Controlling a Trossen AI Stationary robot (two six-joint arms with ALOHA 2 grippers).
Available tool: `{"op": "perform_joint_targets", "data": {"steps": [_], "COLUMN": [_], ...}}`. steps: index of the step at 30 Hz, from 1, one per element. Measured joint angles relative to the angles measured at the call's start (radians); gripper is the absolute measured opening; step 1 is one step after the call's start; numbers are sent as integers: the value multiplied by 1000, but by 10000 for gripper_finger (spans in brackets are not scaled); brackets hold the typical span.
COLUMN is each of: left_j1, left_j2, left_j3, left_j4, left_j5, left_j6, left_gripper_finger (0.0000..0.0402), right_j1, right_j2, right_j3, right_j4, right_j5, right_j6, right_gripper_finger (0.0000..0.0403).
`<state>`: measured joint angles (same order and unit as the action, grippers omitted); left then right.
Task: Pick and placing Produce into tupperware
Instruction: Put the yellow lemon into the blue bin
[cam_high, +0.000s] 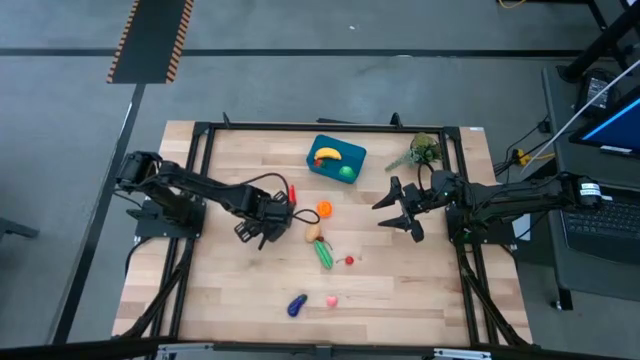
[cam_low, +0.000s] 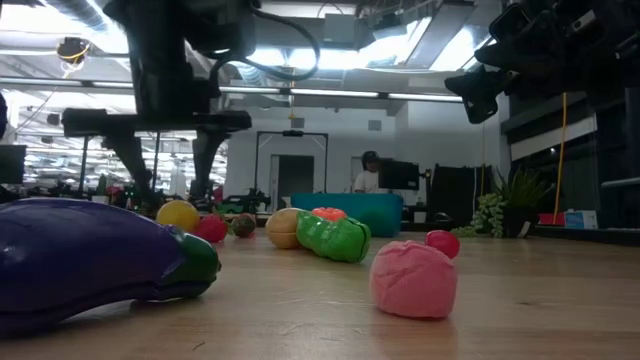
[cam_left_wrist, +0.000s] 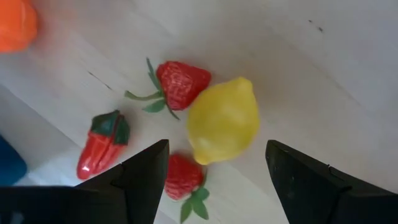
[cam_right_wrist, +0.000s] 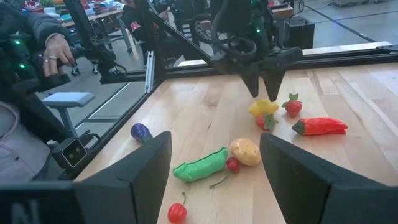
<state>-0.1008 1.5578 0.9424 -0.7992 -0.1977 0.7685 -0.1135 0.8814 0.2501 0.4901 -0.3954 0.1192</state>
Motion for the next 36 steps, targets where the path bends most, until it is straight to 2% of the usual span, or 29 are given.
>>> {"op": "perform_joint_targets", "data": {"steps": [8,23,29,36], "left_j1": [21,20,20,19], "left_j2": [10,137,150,150], "left_j3": [-1,-1,-1,-1], "left_j4": [8,34,48,55], "left_j5": [61,61,59,58], "left_j6": [28,30,22,-54], "left_gripper_finger": [263,263,253,237], "right_j1": [0,0,0,0], "right_j2": [0,0,0,0], "right_j3": [0,0,0,0], "right_j4": [-3,-4,-4,-5], "right_j5": [0,0,0,0], "right_j6": [0,0,0,0], "right_gripper_finger": [248,248,248,248]}}
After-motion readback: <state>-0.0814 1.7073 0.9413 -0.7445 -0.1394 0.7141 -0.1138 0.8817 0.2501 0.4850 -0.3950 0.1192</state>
